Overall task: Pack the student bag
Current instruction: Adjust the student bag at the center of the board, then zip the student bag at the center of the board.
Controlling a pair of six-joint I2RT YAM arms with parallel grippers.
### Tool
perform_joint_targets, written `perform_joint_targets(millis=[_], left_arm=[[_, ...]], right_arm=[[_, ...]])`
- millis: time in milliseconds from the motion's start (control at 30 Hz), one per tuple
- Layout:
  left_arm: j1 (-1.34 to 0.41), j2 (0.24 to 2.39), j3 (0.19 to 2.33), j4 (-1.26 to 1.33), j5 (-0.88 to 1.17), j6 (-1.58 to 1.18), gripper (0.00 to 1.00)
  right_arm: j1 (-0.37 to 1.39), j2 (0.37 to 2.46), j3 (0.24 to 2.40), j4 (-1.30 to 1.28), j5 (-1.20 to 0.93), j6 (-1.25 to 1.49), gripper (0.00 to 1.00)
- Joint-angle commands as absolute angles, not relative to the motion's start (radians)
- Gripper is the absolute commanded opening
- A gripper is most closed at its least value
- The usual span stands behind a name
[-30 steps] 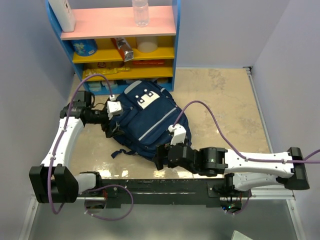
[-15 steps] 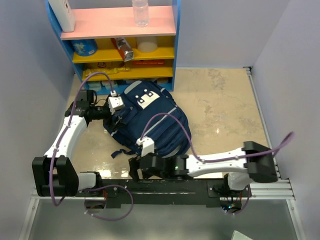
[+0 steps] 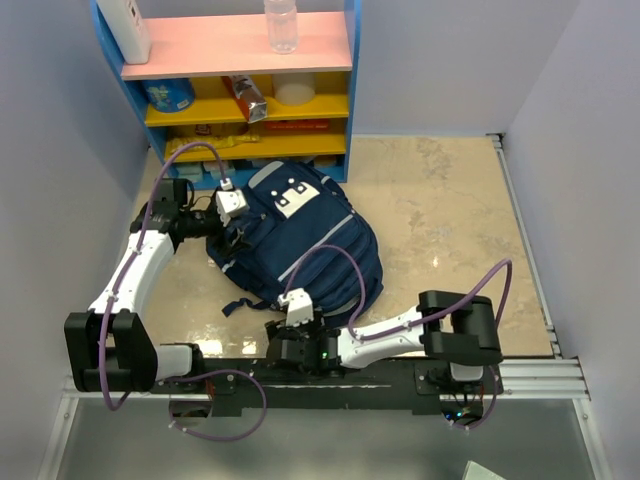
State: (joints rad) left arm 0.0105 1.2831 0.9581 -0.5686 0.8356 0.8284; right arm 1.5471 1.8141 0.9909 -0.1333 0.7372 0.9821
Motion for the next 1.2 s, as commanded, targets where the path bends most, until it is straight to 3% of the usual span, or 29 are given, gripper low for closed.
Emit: perform_joint_targets(millis=[0,333,1167], left_arm=[[0.011,1.270,0.982,-0.575,0.858,0.851,0.81],[0.017,1.281,0.980,-0.589,0.868,0.861,0.80],[0.017,1.282,1.003,-0.627,0.879,0.867,0.79]], right_arm=[[1.448,1.708,0.914,-0.146,0.942,1.143,0.83],[1.249,1.298,0.598,-0.031,0.917,1.043,0.78],[1.278,1.528,0.646,0.193,0.937,0.813,0.65]])
